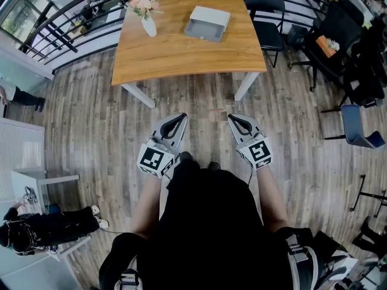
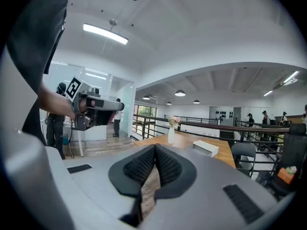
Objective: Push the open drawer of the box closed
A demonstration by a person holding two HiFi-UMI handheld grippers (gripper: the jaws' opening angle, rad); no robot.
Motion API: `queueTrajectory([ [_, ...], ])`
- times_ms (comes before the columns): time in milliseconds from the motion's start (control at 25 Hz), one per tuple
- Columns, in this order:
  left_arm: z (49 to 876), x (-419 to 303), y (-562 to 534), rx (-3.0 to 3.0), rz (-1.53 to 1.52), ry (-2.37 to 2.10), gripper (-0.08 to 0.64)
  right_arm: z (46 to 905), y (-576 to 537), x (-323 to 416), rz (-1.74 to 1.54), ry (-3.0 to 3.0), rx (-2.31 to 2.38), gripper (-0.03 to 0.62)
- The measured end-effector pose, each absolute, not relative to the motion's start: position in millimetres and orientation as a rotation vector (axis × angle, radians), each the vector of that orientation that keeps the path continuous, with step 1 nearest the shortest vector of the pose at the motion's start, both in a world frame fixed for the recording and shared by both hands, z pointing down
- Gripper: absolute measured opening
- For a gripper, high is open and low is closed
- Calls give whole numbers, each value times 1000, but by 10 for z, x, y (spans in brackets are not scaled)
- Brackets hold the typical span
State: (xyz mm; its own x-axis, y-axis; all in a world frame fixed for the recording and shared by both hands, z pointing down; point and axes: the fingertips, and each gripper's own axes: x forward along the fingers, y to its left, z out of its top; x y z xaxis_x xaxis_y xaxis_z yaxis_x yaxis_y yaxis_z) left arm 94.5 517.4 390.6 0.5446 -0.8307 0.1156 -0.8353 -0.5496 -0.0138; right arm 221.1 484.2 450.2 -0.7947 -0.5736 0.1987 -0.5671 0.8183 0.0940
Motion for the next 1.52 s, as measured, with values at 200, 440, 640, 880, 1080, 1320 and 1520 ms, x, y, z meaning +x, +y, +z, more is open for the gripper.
queueTrajectory([
  [200, 3875, 1034, 5214, 2709, 147, -1473, 23, 4546, 4876, 2334, -37, -2789, 865, 15],
  [440, 3828, 1011, 5183, 2685, 63, -1467, 23, 4578, 4849, 2386, -35, -2777, 875, 15],
  [640, 3799, 954, 5029, 2686, 10, -1451, 23, 4588, 4740, 2351, 35, -2804, 893, 15],
  [880, 3891, 760, 4801, 2718, 15, -1316, 23, 4626, 4482, 2068, 43, -2779, 933, 17],
  [1080, 3968, 501, 4440, 2727, 12, -1251, 23, 4633, 4095, 1750, 77, -2742, 991, 17],
  [1320, 4021, 66, 3970, 2685, -52, -1133, 23, 4667, 3672, 1382, 77, -2691, 1052, 17],
  [1520, 4033, -278, 3680, 2716, -34, -1068, 23, 4712, 3411, 1100, 100, -2658, 1122, 17],
])
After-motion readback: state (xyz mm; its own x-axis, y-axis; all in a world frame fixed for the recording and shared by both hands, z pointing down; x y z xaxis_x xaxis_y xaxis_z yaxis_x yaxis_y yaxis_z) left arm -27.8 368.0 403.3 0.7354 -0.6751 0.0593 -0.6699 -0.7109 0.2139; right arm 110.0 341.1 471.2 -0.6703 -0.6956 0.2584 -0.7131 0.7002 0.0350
